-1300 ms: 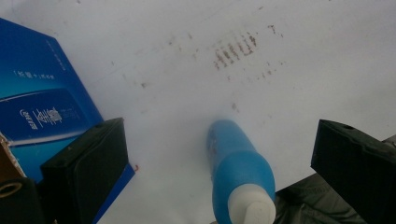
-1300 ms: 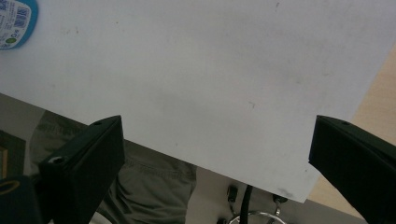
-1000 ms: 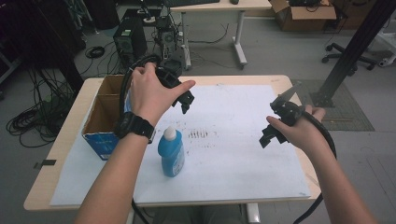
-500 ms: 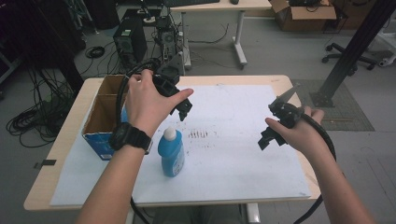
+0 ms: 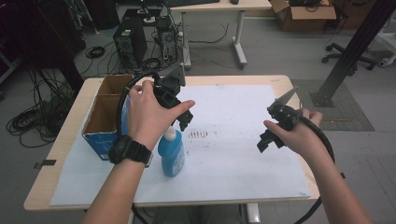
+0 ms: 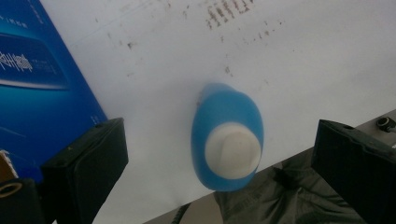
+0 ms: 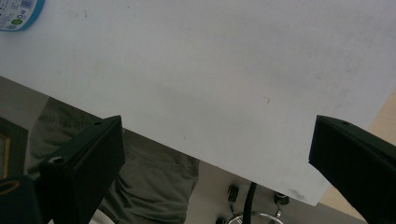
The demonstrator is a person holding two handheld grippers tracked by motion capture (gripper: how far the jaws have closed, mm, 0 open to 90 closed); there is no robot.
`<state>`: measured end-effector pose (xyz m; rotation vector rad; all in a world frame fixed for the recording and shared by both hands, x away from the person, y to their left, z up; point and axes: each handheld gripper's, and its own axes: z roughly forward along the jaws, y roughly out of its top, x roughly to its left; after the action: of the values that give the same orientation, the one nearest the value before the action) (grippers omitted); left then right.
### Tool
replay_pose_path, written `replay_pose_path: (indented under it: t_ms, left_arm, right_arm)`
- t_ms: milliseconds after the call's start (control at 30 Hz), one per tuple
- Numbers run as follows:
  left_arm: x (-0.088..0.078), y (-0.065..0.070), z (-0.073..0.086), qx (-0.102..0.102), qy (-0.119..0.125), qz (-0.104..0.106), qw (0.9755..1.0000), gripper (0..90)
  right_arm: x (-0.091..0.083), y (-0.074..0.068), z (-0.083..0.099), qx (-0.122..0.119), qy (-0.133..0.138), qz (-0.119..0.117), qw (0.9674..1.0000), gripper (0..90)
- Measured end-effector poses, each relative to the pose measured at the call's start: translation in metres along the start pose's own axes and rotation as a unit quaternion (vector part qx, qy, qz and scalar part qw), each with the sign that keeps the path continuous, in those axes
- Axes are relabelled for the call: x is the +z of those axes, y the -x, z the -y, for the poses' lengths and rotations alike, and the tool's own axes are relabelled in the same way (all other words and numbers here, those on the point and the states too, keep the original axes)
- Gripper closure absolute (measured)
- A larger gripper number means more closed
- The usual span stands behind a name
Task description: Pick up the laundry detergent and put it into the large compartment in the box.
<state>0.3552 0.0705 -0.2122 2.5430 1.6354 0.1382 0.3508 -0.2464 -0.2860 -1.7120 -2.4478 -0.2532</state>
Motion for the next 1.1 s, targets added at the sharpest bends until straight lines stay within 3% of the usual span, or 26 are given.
replay_pose_path:
  t_ms: [700,1100]
  left_arm:
    - [0.037,0.006,0.016,-0.008,-0.018,0.008,0.9998,4.2]
    - [0.053,0.009,0.018,-0.016,-0.026,0.001,0.9995,4.3]
  right_arm:
    - [0.008,-0.002,0.002,-0.005,-0.003,-0.001,1.0,3.9]
    - [0.011,-0.002,0.002,-0.003,-0.007,0.0,1.0,3.9]
